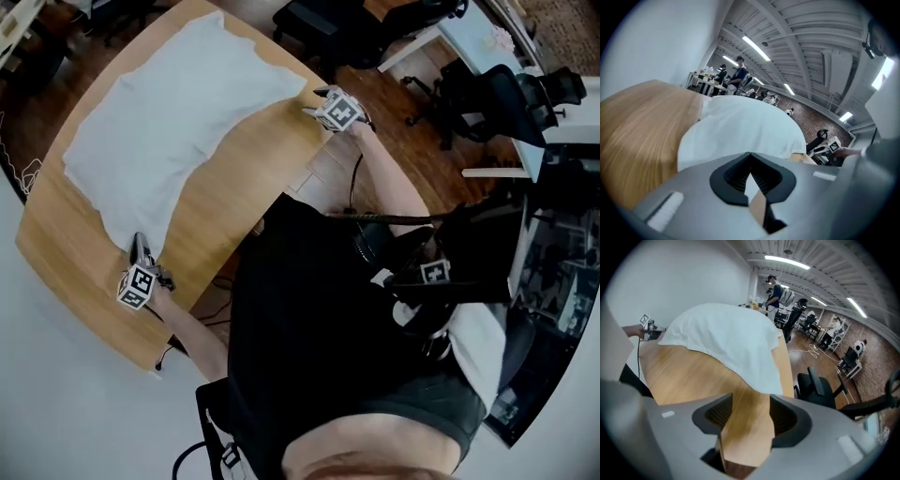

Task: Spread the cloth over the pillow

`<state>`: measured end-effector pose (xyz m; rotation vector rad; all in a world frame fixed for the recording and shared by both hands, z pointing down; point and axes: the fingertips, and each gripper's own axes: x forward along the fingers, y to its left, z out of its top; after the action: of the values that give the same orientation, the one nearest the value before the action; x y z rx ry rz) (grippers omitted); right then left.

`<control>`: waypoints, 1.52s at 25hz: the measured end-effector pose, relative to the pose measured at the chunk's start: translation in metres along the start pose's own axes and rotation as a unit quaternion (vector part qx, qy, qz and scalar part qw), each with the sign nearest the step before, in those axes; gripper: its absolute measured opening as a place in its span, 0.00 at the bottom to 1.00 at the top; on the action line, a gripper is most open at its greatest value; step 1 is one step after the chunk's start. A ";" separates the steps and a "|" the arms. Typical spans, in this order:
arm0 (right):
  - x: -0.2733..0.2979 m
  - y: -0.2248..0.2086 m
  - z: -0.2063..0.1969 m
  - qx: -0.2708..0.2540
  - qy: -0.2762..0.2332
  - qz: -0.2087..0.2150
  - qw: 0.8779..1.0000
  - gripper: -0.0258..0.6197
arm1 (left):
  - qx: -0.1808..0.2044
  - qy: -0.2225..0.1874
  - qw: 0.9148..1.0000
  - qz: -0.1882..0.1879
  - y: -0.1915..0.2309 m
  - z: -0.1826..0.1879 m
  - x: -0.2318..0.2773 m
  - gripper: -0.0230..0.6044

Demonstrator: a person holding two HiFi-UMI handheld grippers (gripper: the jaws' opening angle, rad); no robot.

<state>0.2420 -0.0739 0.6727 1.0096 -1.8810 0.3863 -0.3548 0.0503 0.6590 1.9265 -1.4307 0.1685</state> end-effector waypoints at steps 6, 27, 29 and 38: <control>0.075 -0.036 0.023 -0.094 0.046 0.040 0.994 0.23 | 0.023 0.082 0.996 0.034 0.000 -0.035 0.057 0.04; 0.168 -0.104 0.184 -0.406 -0.041 0.111 0.906 0.17 | 0.055 0.099 0.978 0.174 -0.008 -0.026 0.030 0.04; 0.185 -0.103 0.179 -0.421 -0.023 0.125 0.898 0.05 | 0.026 0.119 0.974 0.190 0.003 -0.033 0.028 0.04; 0.170 -0.148 0.175 -0.378 0.065 0.119 0.916 0.31 | -0.006 0.094 0.964 0.249 0.005 -0.032 -0.011 0.04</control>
<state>0.2164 -0.3561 0.7054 0.2268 -1.7984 -0.1467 -0.3535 0.0776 0.6797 1.4613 -1.7485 0.5595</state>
